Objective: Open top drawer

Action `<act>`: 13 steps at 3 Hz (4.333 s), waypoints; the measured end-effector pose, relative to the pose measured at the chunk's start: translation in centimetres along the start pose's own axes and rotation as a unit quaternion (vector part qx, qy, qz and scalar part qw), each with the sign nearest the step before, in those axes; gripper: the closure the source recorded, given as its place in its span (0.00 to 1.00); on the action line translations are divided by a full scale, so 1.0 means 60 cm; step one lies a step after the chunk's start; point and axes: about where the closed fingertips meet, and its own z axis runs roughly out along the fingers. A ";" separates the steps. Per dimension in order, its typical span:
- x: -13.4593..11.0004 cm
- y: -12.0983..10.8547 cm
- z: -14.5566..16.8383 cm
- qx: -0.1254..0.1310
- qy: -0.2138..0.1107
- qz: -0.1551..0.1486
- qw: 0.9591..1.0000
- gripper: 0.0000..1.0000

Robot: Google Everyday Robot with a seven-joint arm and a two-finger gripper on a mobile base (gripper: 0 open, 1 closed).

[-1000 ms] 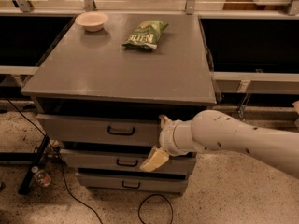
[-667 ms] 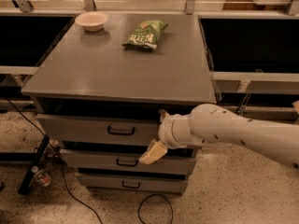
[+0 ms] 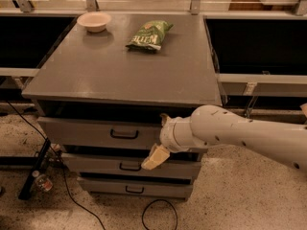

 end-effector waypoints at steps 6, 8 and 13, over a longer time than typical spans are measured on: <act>0.007 0.056 0.008 -0.082 -0.023 -0.005 0.996 0.00; 0.019 0.079 -0.024 -0.106 -0.044 -0.023 0.993 0.00; 0.070 0.137 -0.087 -0.152 -0.069 -0.034 0.985 0.00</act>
Offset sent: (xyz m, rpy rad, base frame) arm -0.0220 0.0113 -0.0283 -0.0400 0.0804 0.0716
